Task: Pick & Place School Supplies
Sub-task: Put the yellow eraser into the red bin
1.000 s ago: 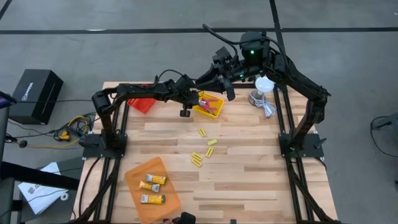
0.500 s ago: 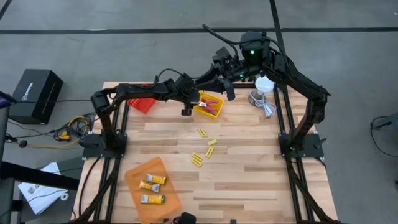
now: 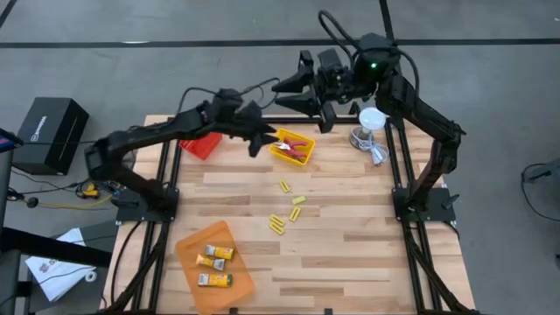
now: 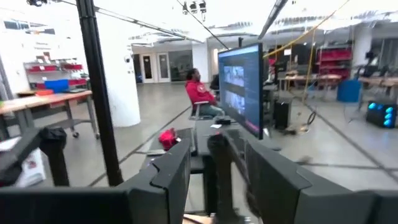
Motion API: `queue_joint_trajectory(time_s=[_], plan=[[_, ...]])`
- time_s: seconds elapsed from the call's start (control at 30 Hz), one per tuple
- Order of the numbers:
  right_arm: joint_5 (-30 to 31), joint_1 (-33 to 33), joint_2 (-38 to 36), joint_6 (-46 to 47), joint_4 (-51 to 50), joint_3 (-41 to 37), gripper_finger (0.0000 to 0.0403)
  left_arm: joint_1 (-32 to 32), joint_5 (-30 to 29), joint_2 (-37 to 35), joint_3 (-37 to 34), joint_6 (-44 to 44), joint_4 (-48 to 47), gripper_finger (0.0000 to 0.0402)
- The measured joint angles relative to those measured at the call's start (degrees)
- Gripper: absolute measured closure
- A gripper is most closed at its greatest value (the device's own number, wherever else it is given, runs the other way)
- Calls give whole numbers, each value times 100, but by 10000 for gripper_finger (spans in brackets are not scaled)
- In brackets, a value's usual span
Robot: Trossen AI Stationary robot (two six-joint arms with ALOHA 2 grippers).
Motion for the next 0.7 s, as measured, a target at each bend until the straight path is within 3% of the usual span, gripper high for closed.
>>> queue_joint_trajectory(time_s=[0.2,0.37,0.53,0.7], plan=[[22,-50,-172,-305,188,-2,262,-930,-349,-261,-133,-378,-965,254],[755,-46,-403,-879,-329,14,274,-1707,-800,-257,-711,-975,-519,281],[1429,-42,-765,-1141,-2216,5,279,-2303,-1296,-254,-1007,-1519,-33,288],[1538,-42,-923,-1119,-3981,4,277,-2679,-2063,-256,-1162,-1696,320,270]])
